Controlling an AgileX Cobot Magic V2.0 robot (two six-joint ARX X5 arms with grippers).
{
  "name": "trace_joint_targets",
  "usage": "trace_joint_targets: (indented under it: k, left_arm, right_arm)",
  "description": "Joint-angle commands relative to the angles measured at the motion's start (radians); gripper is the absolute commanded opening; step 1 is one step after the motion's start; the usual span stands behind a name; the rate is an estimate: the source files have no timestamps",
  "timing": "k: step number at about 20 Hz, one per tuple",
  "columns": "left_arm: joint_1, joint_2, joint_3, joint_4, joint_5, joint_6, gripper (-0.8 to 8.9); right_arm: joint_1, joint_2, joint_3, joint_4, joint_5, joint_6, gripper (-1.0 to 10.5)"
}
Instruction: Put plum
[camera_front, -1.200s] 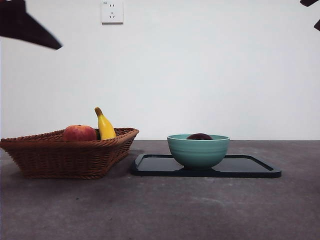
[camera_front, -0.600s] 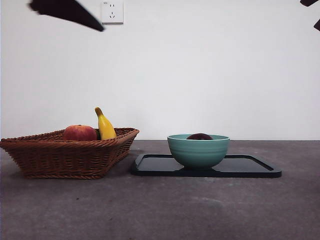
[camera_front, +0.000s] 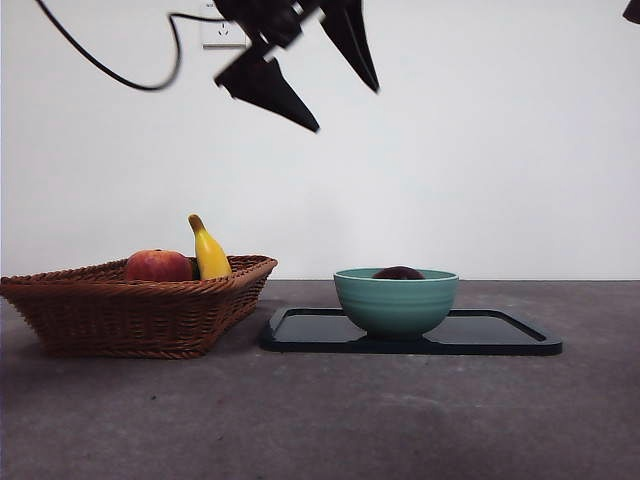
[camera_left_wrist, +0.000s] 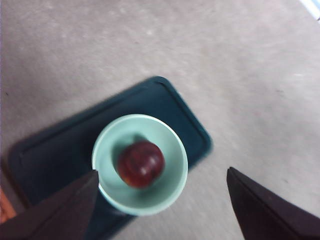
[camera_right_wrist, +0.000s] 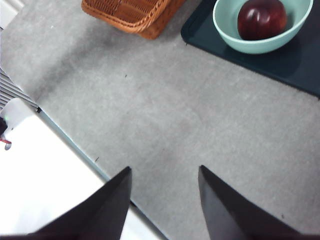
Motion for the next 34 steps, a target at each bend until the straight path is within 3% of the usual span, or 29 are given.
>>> trace_joint_targets:
  k: [1, 14, 19, 27, 31, 34]
  left_arm:
    - [-0.025, 0.088, 0.076, 0.012, -0.032, 0.008, 4.06]
    - [-0.103, 0.362, 0.118, 0.078, -0.138, 0.061, 4.06]
    - [-0.131, 0.404, 0.118, 0.085, -0.196, 0.097, 4.06]
    - [-0.141, 0.434, 0.118, 0.066, -0.207, 0.114, 4.04]
    - [-0.141, 0.434, 0.118, 0.064, -0.209, 0.114, 2.85]
    - [-0.141, 0.434, 0.119, 0.064, -0.209, 0.114, 2.72]
  right_arm:
    - [0.005, 0.003, 0.008, -0.008, -0.005, 0.003, 2.1]
    - [0.005, 0.003, 0.008, -0.036, -0.004, 0.003, 2.1]
    - [0.005, 0.003, 0.008, -0.037, -0.004, 0.003, 2.1]
    - [0.005, 0.003, 0.008, -0.035, -0.004, 0.003, 2.1]
    - [0.005, 0.003, 0.008, -0.035, -0.004, 0.002, 2.1]
    - [0.005, 0.003, 0.008, -0.035, -0.004, 0.002, 2.1]
